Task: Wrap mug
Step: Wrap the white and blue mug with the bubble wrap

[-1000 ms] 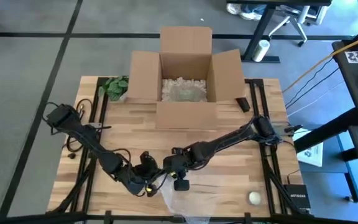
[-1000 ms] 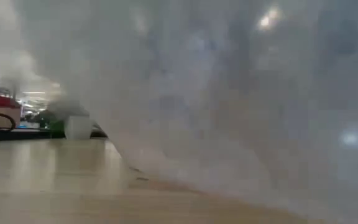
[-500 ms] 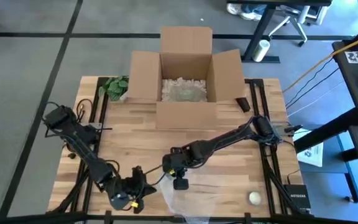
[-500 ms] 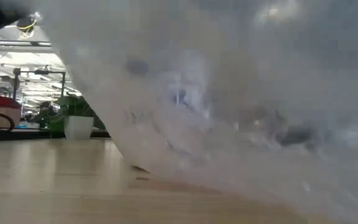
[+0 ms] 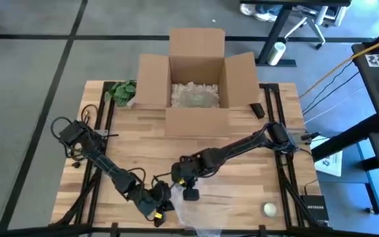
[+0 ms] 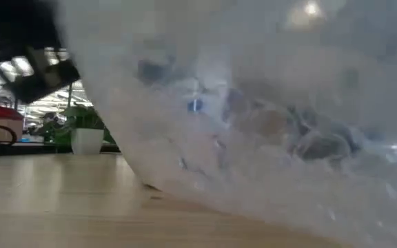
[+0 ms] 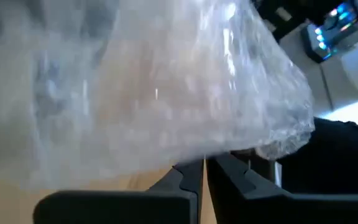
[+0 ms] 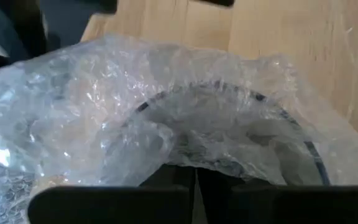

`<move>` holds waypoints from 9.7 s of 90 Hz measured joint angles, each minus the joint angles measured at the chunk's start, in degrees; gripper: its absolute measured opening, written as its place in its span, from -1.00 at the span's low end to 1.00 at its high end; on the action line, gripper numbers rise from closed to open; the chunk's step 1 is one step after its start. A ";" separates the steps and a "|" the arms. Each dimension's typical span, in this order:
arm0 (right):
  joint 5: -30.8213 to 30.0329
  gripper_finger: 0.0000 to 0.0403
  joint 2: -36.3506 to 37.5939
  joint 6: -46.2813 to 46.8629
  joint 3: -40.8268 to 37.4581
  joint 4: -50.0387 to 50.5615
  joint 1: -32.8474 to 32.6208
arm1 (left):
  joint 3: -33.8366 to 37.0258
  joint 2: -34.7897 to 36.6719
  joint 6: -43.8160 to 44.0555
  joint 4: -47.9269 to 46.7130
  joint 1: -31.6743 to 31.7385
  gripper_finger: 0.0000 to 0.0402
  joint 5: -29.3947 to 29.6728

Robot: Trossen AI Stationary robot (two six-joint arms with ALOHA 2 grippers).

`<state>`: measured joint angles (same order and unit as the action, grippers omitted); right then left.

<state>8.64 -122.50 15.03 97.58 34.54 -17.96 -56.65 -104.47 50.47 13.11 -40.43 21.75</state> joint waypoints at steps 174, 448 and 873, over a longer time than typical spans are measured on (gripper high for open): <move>-5.92 -1.00 -0.90 -0.65 11.63 18.73 -2.13 | -9.54 2.97 -5.22 -26.71 2.58 -1.00 19.31; -8.28 -1.00 3.45 -0.32 14.18 23.96 -3.75 | -2.16 -0.68 -12.55 -2.42 -1.15 -1.00 27.84; -24.14 -0.76 24.90 57.30 -52.42 -35.41 -34.91 | -1.92 4.70 -20.76 -7.68 15.31 -1.00 2.77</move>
<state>-15.50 -97.60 72.33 45.16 -0.87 -52.87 -58.57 -99.77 29.71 5.43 -25.12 24.51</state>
